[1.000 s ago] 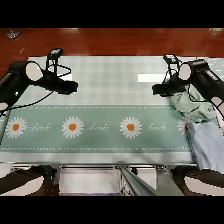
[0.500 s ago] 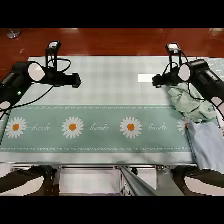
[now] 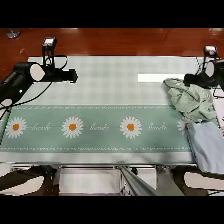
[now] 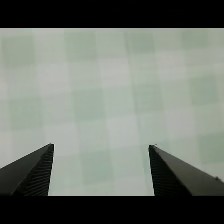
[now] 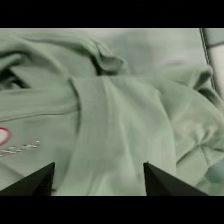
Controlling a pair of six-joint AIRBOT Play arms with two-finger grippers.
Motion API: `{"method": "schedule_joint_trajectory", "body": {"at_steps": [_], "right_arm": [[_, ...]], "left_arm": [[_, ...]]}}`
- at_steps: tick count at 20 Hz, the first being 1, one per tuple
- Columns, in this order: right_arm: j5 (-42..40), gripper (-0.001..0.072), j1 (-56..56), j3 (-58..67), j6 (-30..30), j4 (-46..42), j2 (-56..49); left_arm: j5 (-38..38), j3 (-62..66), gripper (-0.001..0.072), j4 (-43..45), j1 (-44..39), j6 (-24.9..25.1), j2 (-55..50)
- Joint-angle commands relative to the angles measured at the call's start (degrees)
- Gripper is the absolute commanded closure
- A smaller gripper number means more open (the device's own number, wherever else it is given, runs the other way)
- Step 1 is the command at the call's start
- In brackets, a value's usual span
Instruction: Fold the shirts.
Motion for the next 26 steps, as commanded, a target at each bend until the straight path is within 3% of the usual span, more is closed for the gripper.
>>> {"method": "schedule_joint_trajectory", "body": {"at_steps": [1, 4, 5, 6, 7, 10, 12, 14, 16, 20, 26], "right_arm": [[6.45, 0.0076, -7.23, 0.15, -2.78, 6.51, -5.16], [5.57, 0.0106, -7.54, 0.15, -7.8, 11.82, -8.17], [5.84, 0.0214, -7.45, 0.15, -8.9, 13.66, -8.52], [5.88, 0.05, -7.52, 0.24, -11.02, 16.52, -8.5], [6.51, 0.068, -7.67, 1.36, -14.53, 19.65, -8.46], [12.31, 0.0683, -7.91, 13.66, -24.59, 32.15, -7.37], [13.25, 0.0683, -7.1, 22.51, -26.45, 36.28, -4.09], [9.62, 0.0683, -6.01, 28.83, -28.92, 36.76, 1.2], [4.79, 0.0684, -4.55, 33.09, -28.96, 36.65, 7.17], [4.68, 0.0684, 0.5, 41.31, -28.85, 34.95, 15.04], [8.74, 0.0684, 11.72, 45.13, -27.21, 32.06, 23.89]], "left_arm": [[0.55, 0.0, 0.0004, -0.07, 0.15, -0.07, -0.11], [-1.33, 0.0, 0.0004, -1.42, 0.09, -0.2, -0.11], [-2.47, 0.0, 0.0004, -1.4, 0.04, -0.13, -0.11], [-3.67, 0.0, 0.0004, -1.22, 0.15, 0.2, -0.09], [-5.07, 0.07, 0.0004, -0.76, 0.55, 0.7, 0.13], [-12.5, 1.33, 0.0004, -0.39, 3.15, 0.07, 3.06], [-16.87, 1.09, 0.0004, -0.39, 4.98, 0.61, 7.74], [-17.77, -1.25, 0.0005, -0.37, 5.7, 5.29, 14.1], [-17.94, -5.33, 0.0005, -0.96, 5.92, 4.22, 20.65], [-17.33, -14.16, 0.0005, -8.52, 5.92, 2.62, 30.8], [-17.22, -17.57, 0.0005, -8.48, 5.57, 2.69, 31.04]]}}
